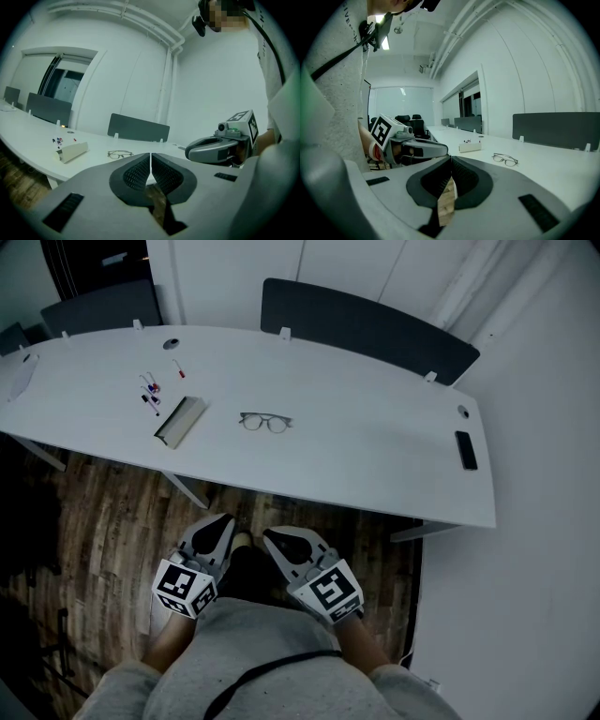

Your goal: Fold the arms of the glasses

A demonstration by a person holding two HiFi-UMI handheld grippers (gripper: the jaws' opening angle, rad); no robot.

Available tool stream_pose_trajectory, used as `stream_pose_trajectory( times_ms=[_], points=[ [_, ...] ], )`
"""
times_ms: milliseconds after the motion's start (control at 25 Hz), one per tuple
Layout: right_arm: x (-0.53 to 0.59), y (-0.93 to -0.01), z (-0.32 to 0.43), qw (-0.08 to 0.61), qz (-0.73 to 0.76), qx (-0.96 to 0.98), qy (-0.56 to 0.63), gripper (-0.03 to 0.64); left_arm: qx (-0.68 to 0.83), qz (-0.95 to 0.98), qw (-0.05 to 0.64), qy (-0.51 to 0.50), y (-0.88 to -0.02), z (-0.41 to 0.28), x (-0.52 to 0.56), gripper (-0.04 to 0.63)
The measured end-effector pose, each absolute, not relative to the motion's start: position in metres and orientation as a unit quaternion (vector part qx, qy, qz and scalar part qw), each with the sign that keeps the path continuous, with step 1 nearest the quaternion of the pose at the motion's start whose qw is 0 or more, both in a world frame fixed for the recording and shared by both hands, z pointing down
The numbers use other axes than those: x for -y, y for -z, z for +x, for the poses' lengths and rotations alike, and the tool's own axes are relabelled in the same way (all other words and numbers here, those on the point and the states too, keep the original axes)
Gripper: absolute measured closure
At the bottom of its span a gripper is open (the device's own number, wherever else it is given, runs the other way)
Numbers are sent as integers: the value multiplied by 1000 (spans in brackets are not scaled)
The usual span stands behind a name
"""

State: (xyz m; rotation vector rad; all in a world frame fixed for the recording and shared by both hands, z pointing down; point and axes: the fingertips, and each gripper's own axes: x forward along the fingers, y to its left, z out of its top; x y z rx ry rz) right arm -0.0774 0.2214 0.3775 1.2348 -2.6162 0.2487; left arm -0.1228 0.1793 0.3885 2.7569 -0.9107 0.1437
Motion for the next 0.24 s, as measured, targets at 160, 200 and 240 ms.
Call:
stream_pose_trajectory(
  times_ms=[160,200,240],
  points=[
    [-219,-383,-75,119,422,894,-92,598,310,942,121,-52,-393,-121,-177,572],
    [-219,-384,-74,118,422,894,-94,598,310,942,122,-53,-394,-120,-176,572],
    [-218,-385,-74,118,422,894,-95,598,309,942,122,-53,-394,-120,-175,572]
  ],
)
